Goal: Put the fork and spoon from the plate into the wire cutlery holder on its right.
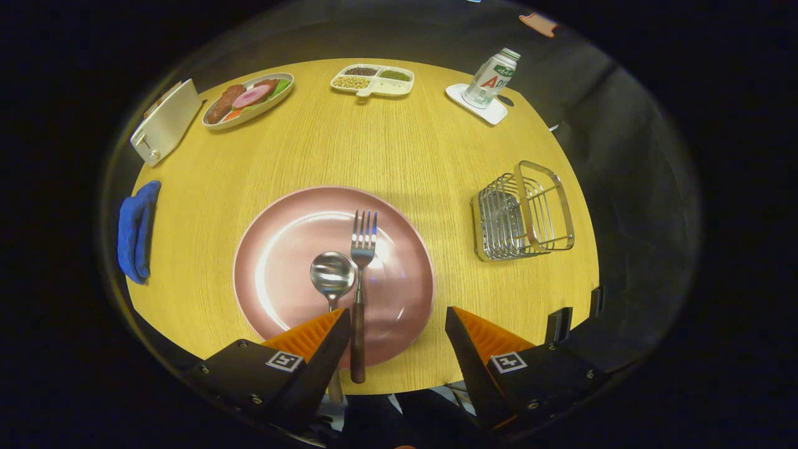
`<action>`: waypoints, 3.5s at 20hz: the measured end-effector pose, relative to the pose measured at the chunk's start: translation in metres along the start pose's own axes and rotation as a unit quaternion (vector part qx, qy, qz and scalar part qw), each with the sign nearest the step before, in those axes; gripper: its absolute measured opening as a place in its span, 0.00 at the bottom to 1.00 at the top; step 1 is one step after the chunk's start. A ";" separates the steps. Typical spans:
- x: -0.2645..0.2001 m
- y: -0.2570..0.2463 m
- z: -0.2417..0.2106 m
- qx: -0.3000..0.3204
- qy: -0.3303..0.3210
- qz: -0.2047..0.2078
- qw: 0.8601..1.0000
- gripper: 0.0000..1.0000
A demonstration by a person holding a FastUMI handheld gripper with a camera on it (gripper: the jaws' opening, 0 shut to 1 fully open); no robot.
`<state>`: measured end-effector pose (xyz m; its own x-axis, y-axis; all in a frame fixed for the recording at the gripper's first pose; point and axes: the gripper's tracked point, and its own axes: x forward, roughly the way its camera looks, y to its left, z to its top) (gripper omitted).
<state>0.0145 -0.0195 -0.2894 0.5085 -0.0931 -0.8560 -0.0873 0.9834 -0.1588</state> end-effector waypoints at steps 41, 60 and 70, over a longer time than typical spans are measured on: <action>0.009 0.007 -0.026 -0.024 0.098 0.020 0.995 0.13; 0.024 0.008 -0.044 -0.006 0.134 0.050 0.990 0.20; 0.018 -0.001 -0.038 -0.012 0.126 0.045 0.991 0.30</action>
<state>-0.0088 -0.0283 -0.3236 0.2677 -0.0435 -0.9625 -0.1454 0.9857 -0.0850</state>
